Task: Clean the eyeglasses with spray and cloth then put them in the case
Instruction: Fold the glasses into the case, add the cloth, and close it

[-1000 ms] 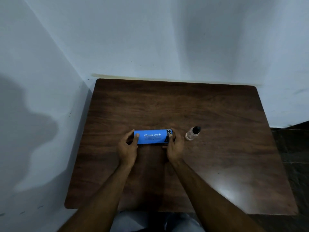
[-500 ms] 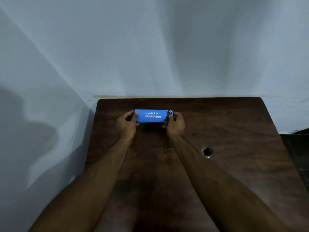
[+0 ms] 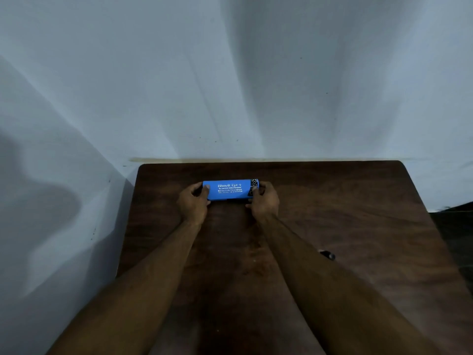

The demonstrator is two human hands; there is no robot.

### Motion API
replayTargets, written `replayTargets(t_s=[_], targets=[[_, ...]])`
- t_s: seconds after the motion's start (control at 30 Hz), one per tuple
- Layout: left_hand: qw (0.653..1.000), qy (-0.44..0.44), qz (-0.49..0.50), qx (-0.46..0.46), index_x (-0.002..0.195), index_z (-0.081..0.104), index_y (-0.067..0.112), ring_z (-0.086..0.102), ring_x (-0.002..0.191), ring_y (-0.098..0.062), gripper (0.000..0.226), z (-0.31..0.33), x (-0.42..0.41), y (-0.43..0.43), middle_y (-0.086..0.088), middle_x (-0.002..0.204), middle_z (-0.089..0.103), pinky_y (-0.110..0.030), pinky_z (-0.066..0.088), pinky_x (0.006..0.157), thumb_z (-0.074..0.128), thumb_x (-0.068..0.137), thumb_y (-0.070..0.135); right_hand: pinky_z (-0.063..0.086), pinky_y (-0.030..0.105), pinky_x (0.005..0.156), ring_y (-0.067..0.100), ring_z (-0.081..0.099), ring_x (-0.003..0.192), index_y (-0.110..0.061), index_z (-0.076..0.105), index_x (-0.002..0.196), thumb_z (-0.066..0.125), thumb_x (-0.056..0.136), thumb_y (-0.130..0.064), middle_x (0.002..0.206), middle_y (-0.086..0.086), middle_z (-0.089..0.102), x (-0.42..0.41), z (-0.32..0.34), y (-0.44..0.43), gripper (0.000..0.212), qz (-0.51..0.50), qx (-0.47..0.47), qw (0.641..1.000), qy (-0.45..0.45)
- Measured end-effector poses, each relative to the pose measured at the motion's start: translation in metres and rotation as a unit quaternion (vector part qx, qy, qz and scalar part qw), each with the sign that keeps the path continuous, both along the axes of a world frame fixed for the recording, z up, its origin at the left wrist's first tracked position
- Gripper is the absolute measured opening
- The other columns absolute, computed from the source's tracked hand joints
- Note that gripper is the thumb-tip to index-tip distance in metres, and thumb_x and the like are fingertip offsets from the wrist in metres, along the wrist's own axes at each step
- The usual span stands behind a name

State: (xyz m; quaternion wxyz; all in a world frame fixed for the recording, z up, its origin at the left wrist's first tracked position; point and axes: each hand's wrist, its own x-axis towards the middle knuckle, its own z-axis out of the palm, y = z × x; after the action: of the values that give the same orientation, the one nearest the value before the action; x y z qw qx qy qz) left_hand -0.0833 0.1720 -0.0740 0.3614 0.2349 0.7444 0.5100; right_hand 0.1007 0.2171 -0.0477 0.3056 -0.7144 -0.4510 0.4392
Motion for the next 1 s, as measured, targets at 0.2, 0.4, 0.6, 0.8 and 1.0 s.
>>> replayTargets(t_s=[0.2,0.4,0.6,0.8,1.0], targets=[[1.000,-0.018,0.003,0.021,0.135,0.067,-0.004,0.072,0.104,-0.024,0.038,0.009,0.004,-0.004,-0.020,0.129,0.071,-0.019,0.064,0.065,0.071,0.103,0.017,0.066,0.041,0.066,0.029,0.075,0.089,-0.009,0.058,0.133,0.058,0.106,-0.020,0.119,0.012,0.067,0.000,0.008,-0.002,0.029,-0.002,-0.002,1.000,0.004],[0.997,0.041,0.050,0.051,0.141,0.063,0.006,0.067,0.122,-0.020,0.034,0.033,0.021,-0.037,-0.009,0.140,0.064,-0.033,0.066,0.084,0.061,0.107,0.010,0.058,0.053,0.095,0.036,0.065,0.113,-0.014,0.049,0.144,0.062,0.101,-0.026,0.139,0.015,0.051,0.014,0.045,-0.021,0.046,0.058,0.031,0.994,-0.092],[0.982,0.107,-0.131,0.079,0.125,0.071,0.024,0.070,0.111,0.001,0.034,0.057,0.103,-0.093,0.012,0.122,0.073,-0.033,0.060,0.099,0.068,0.099,0.003,0.051,0.028,0.085,0.008,0.059,0.104,-0.020,0.055,0.143,0.060,0.097,-0.008,0.130,0.000,0.054,0.079,0.115,-0.076,0.048,0.090,0.220,0.961,-0.140],[0.945,0.100,-0.305,0.055,0.131,0.069,0.024,0.069,0.104,0.001,0.051,0.064,0.188,-0.117,0.010,0.124,0.071,-0.010,0.055,0.082,0.078,0.088,-0.002,0.054,0.028,0.087,0.013,0.062,0.105,-0.013,0.066,0.133,0.055,0.094,0.009,0.121,0.004,0.060,0.183,0.118,-0.135,0.046,-0.025,0.286,0.946,-0.153],[0.925,0.116,-0.361,0.017,0.134,0.068,0.014,0.065,0.101,0.003,0.055,0.056,0.228,-0.118,0.006,0.123,0.068,-0.002,0.048,0.085,0.082,0.083,-0.001,0.050,0.033,0.105,0.023,0.061,0.121,-0.013,0.061,0.138,0.063,0.086,0.010,0.134,0.007,0.060,0.221,0.048,-0.172,0.057,-0.015,0.107,0.990,-0.095]])
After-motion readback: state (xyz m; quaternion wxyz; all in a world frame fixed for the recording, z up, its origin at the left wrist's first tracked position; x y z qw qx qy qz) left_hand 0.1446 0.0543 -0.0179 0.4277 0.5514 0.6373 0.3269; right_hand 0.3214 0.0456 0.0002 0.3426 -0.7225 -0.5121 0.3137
